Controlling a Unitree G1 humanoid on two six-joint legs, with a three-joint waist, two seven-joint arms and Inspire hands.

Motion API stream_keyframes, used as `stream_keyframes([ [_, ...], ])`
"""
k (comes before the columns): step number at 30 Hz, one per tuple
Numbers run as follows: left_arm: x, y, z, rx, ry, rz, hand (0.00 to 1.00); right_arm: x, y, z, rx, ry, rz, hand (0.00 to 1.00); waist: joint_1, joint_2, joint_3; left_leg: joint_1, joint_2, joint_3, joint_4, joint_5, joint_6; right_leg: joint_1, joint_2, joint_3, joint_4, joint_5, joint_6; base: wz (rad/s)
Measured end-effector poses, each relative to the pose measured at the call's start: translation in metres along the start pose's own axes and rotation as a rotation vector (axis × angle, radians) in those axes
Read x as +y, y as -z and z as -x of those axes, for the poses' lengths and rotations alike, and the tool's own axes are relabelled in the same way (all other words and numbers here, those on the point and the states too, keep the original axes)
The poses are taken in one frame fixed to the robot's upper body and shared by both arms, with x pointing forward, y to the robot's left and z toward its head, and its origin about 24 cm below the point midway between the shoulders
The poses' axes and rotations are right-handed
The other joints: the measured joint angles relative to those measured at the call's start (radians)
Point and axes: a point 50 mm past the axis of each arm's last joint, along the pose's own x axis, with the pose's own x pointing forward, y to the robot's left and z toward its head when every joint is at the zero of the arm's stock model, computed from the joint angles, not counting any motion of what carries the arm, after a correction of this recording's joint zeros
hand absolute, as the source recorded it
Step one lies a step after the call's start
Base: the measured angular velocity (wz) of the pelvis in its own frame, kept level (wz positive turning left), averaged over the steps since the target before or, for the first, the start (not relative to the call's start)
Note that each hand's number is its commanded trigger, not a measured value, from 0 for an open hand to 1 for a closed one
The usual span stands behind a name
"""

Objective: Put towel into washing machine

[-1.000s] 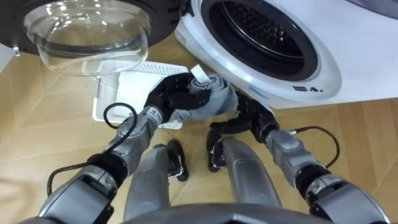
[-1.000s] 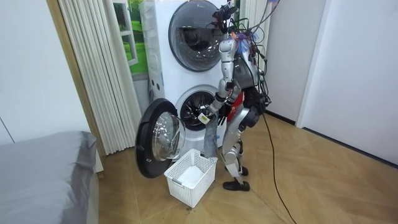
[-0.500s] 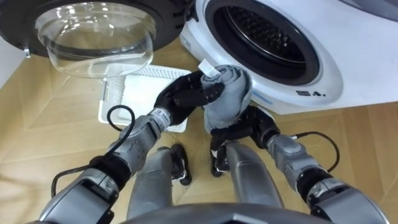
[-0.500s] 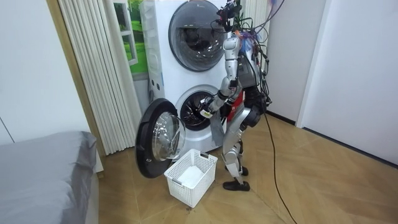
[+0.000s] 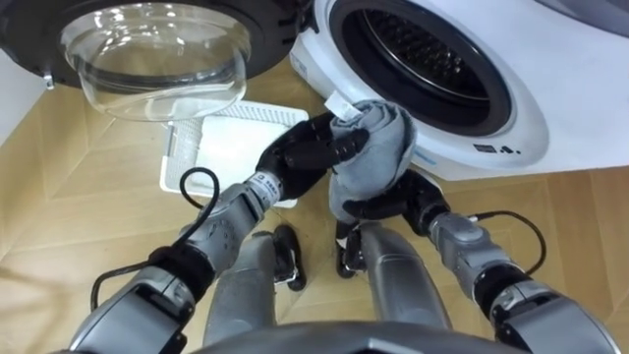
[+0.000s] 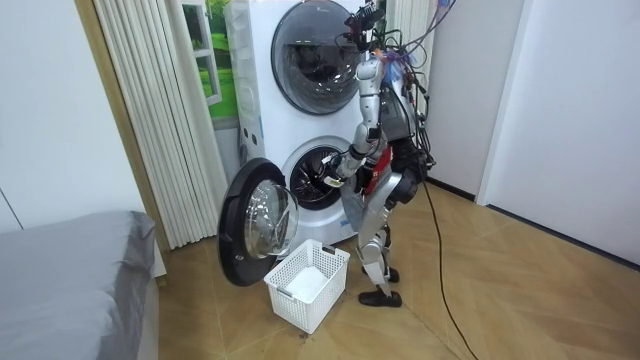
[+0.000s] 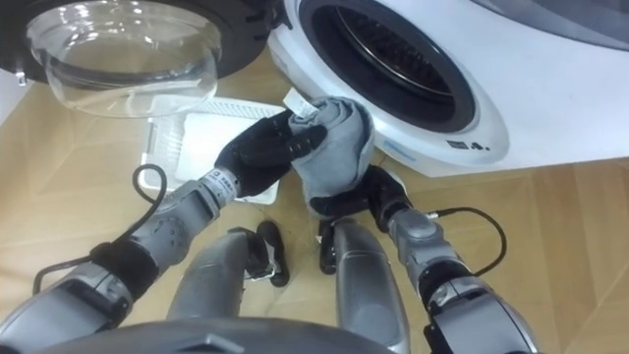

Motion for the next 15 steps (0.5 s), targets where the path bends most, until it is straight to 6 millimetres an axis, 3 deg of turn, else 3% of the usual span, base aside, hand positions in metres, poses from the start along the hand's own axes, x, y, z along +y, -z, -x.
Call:
stream_keyframes([
  [8, -0.0038, 0.0029, -0.0011, -0.009, 0.015, 0.066, 1.0, 0.0015, -0.0073, -0.0014, -0.021, 0.022, 0.03, 1.0, 0.007, 0.0, -0.0003, 0.0, -0.001, -0.001, 0.003, 0.001, -0.002, -0.002, 0.0, 0.001, 0.006, -0.002, -0.002, 0.0],
  [9, -0.0038, 0.0029, -0.001, -0.01, 0.015, 0.069, 0.69, 0.0014, -0.0073, -0.0014, -0.022, 0.022, 0.03, 1.0, 0.006, 0.0, -0.0003, 0.0, 0.0, -0.001, 0.003, 0.001, -0.002, -0.002, 0.0, 0.001, 0.006, -0.002, -0.002, 0.0],
  [10, -0.0037, 0.0029, -0.001, -0.012, 0.015, 0.074, 0.14, 0.0009, -0.0074, -0.0013, -0.022, 0.025, 0.03, 1.0, 0.007, 0.0, -0.0004, 0.0, 0.0, -0.001, 0.003, 0.001, -0.003, -0.002, 0.0, 0.001, 0.006, -0.002, -0.002, 0.0],
  [11, -0.0036, 0.003, -0.0009, -0.013, 0.014, 0.076, 0.0, 0.0, -0.0074, -0.0012, -0.022, 0.032, 0.03, 1.0, 0.007, 0.001, -0.0006, 0.0, 0.0, -0.001, 0.004, 0.002, -0.003, -0.001, 0.0, 0.001, 0.006, -0.002, -0.002, 0.0],
  [15, -0.0023, 0.0007, -0.0005, -0.025, 0.009, 0.08, 0.0, 0.0004, -0.0073, -0.0014, -0.023, 0.043, 0.025, 1.0, 0.009, 0.0, -0.0009, 0.002, 0.0, 0.0, 0.003, 0.002, -0.003, -0.001, 0.0, 0.001, 0.006, -0.002, -0.002, 0.0],
])
